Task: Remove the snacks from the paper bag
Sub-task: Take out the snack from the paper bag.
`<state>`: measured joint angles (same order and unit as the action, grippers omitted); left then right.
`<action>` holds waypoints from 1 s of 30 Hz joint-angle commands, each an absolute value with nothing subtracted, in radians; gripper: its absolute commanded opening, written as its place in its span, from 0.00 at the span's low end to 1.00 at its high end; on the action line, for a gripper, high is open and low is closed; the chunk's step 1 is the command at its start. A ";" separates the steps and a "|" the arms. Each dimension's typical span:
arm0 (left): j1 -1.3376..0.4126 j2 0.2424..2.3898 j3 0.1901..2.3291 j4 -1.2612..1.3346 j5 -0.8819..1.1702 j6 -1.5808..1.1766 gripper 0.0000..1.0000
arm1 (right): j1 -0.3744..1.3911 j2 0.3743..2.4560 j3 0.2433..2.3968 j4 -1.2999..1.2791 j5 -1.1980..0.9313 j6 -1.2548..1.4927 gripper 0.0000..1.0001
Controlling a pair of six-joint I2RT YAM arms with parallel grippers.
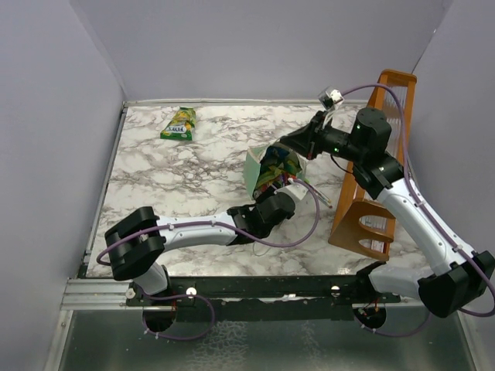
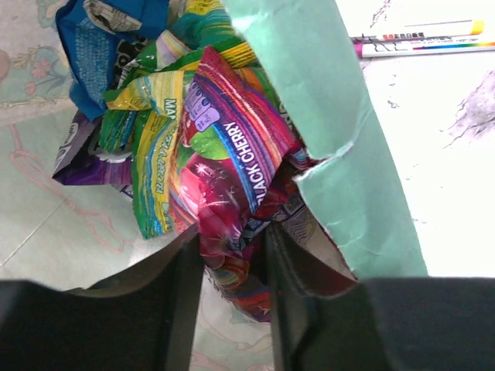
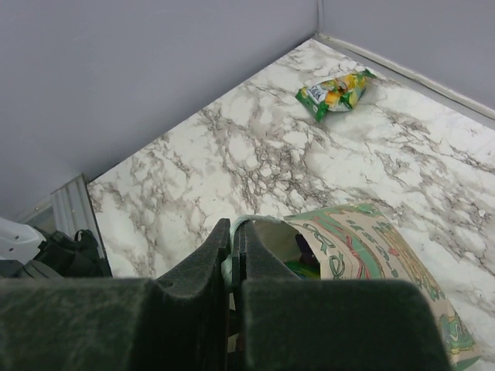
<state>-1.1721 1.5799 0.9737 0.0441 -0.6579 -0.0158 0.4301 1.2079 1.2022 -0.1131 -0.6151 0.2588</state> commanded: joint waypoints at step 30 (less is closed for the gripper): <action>-1.159 0.785 1.008 -0.072 -0.252 0.041 0.00 | 0.430 1.144 1.170 -0.012 -0.566 0.288 0.01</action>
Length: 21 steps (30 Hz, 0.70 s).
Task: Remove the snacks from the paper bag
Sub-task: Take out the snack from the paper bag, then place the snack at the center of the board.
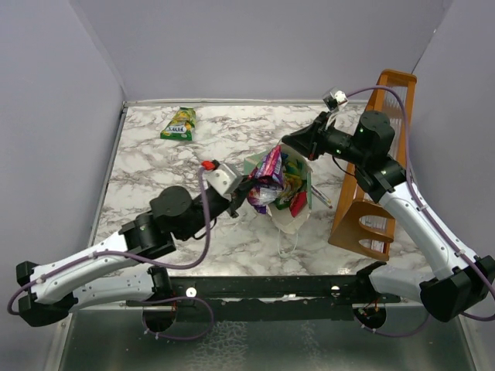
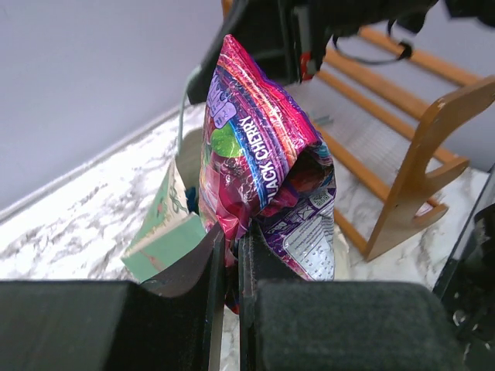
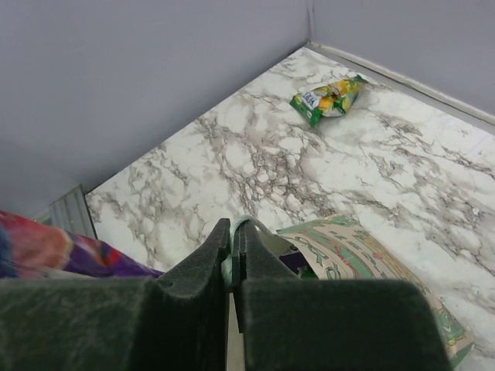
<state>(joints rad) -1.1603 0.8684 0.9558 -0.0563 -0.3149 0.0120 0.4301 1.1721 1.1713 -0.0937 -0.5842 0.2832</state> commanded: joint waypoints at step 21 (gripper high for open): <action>-1.050 0.787 0.722 0.029 -1.020 -0.051 0.00 | 0.430 1.166 1.178 -0.004 -0.569 0.292 0.01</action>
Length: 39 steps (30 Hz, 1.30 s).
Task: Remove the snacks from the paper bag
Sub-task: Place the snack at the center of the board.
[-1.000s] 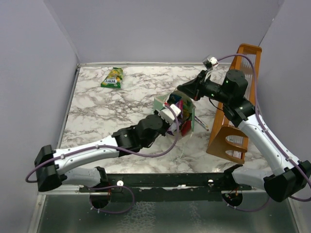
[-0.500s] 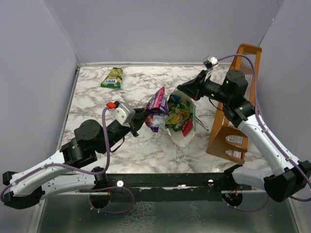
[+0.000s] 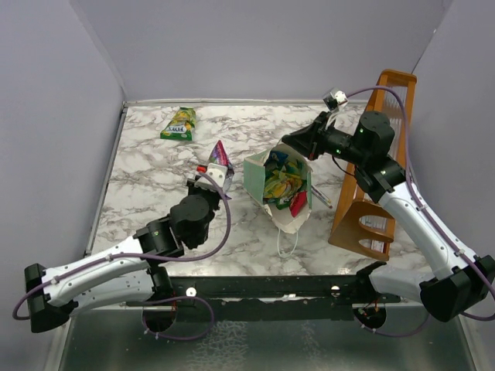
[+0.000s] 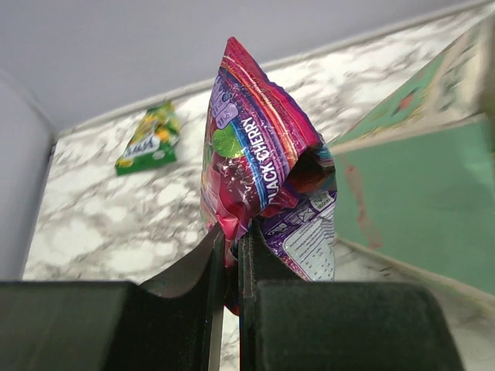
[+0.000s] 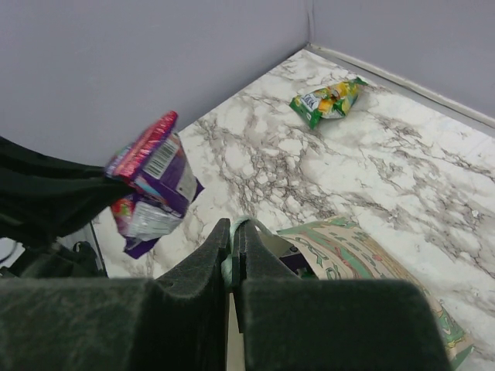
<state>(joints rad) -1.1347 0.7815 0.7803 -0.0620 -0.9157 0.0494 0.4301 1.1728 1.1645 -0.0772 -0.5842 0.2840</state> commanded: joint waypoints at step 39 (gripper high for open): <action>-0.011 1.973 1.521 -0.192 -0.523 -0.234 0.41 | 0.430 1.163 1.159 0.023 -0.582 0.318 0.01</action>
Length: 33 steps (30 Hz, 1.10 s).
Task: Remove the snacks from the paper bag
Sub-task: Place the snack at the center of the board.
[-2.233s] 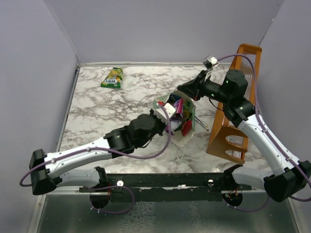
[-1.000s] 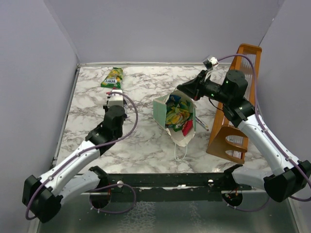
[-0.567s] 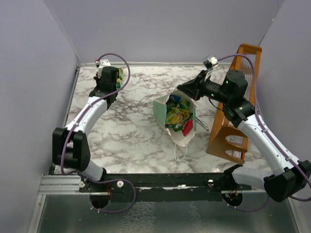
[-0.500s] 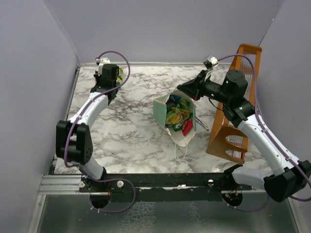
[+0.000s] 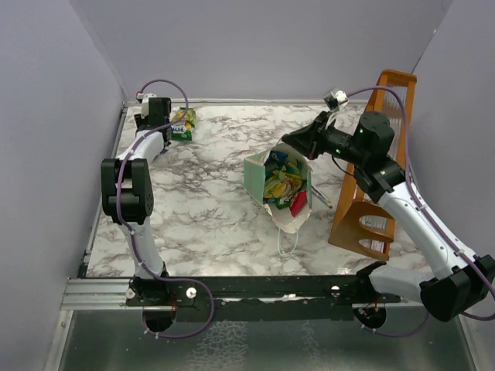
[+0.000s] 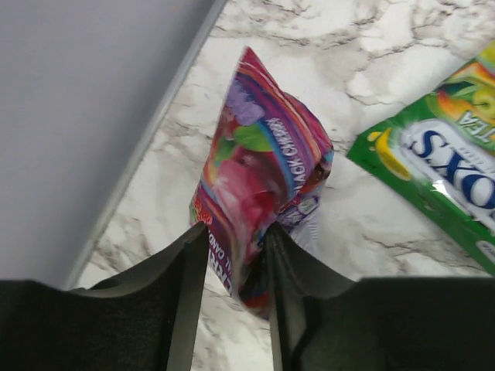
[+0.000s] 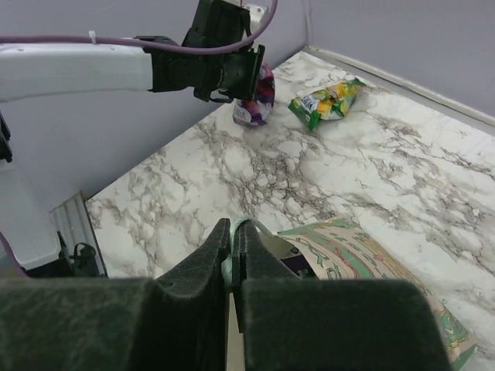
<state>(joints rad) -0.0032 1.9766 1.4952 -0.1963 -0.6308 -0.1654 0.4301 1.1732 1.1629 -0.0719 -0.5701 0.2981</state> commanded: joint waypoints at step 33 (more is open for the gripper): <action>-0.446 0.743 0.664 0.102 0.174 -0.455 0.79 | 0.430 1.164 1.147 0.034 -0.603 0.316 0.01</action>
<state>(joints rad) -0.3664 0.7734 0.6117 -0.0010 0.0719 -0.5213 0.4301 1.1725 1.1393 -0.0341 -0.5739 0.3046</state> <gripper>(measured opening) 0.784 0.027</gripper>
